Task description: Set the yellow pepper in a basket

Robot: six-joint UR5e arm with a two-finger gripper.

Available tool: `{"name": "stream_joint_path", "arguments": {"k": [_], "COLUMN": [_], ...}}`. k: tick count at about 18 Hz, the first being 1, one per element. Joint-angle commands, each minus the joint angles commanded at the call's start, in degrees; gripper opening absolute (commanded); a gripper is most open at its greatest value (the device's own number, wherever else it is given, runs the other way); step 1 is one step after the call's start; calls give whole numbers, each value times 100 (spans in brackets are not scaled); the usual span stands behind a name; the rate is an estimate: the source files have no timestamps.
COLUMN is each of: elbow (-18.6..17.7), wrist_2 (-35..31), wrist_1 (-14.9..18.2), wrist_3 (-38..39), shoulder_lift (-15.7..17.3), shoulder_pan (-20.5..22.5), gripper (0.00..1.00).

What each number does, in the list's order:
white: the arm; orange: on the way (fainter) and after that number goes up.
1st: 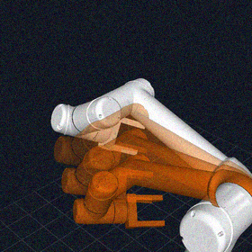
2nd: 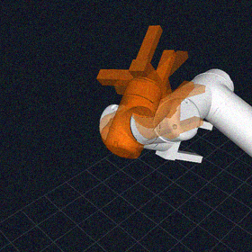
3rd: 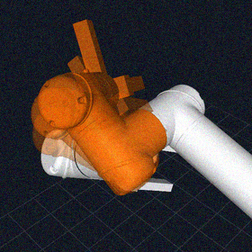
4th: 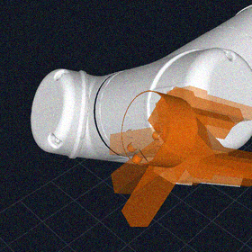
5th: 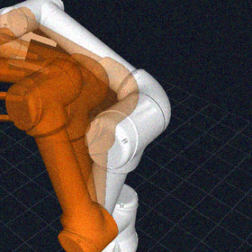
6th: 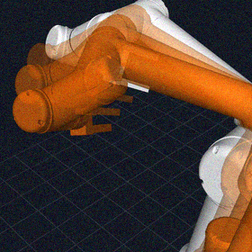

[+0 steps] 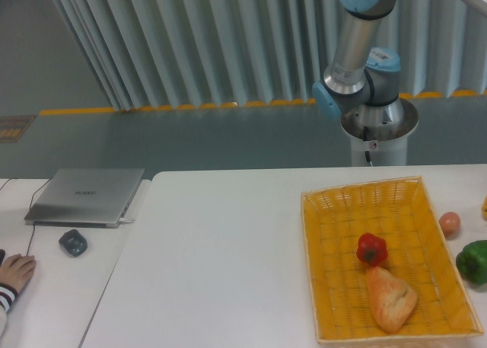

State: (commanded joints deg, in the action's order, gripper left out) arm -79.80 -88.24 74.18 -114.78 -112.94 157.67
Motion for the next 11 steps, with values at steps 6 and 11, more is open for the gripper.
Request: {"name": "stream_joint_path", "arguments": {"k": [6,11], "elbow": [0,-132], "wrist_2": [-44,-114], "wrist_1": [17,-9], "wrist_3": [0,9], "shoulder_lift": [61,272], "shoulder_pan": [-9,-35], "gripper": [100,100]}}
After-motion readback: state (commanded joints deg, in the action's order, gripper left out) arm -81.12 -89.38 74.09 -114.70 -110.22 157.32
